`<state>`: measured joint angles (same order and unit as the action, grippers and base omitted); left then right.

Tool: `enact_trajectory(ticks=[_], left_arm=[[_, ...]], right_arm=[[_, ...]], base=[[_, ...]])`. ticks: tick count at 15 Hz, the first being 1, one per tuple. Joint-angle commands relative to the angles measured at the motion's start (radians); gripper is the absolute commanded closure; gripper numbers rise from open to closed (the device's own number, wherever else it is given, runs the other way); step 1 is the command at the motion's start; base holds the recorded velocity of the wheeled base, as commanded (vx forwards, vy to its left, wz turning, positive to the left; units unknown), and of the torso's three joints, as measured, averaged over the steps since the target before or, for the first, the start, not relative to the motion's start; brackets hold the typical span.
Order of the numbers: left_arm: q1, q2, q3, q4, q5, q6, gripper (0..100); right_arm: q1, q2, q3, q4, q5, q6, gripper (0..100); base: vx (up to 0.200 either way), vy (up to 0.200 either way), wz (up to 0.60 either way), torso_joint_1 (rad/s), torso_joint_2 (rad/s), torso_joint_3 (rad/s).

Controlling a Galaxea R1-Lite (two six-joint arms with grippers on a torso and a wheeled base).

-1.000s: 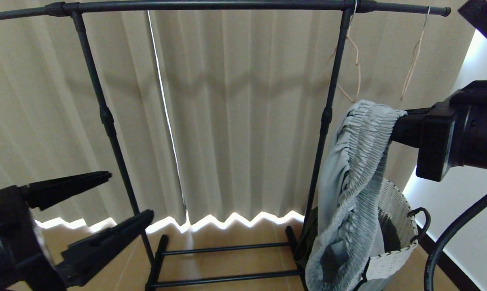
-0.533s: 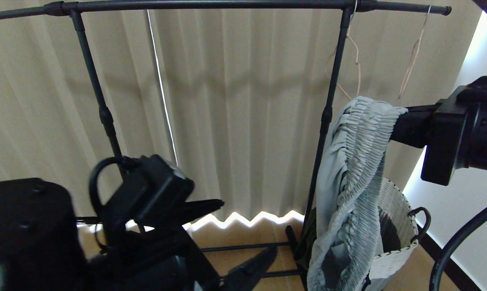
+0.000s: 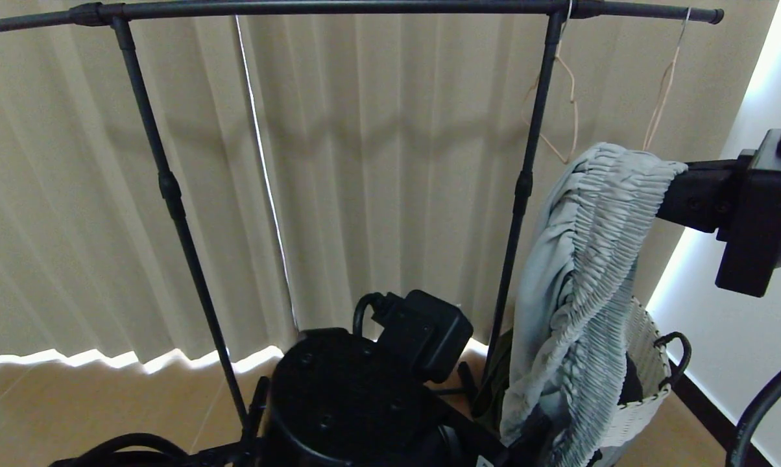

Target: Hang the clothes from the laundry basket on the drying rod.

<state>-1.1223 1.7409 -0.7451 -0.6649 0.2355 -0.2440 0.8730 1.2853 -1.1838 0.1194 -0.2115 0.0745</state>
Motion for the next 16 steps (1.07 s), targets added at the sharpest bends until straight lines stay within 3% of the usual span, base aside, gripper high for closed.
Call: enact_trajectory(ticks=[1,7,8,10,12,13,16], left_arm=[[0.006,0.091,-0.019,0.001,0.041,-0.015,0],[0.012,0.114,0.035,0.002,0.107,-0.02,0],[0.012,0.105,0.047,0.001,0.107,-0.018,100],[0.007,0.088,0.072,0.001,0.137,-0.015,100],[-0.011,0.069,0.11,0.001,0.223,-0.003,100],[-0.05,0.005,0.184,-0.001,0.301,0.003,100],[-0.063,-0.221,0.224,0.005,0.298,0.012,100]], right_arm=[[0.0,-0.017,0.012,0.0,0.0,-0.001,100],[-0.002,-0.021,0.02,0.0,-0.003,-0.002,100],[-0.002,-0.02,0.018,0.0,-0.003,-0.004,100],[-0.003,-0.017,0.018,0.0,-0.003,-0.005,100],[-0.008,-0.017,0.02,0.002,-0.005,-0.005,100],[-0.034,-0.017,0.021,0.002,-0.005,-0.005,100],[-0.051,-0.012,0.026,-0.003,-0.002,-0.002,100]], base=[[0.0,0.0,0.0,0.0,0.0,0.0],[0.0,0.0,0.0,0.0,0.0,0.0],[0.0,0.0,0.0,0.0,0.0,0.0],[0.0,0.0,0.0,0.0,0.0,0.0],[0.0,0.0,0.0,0.0,0.0,0.0],[0.0,0.0,0.0,0.0,0.0,0.0],[0.0,0.0,0.0,0.0,0.0,0.0]])
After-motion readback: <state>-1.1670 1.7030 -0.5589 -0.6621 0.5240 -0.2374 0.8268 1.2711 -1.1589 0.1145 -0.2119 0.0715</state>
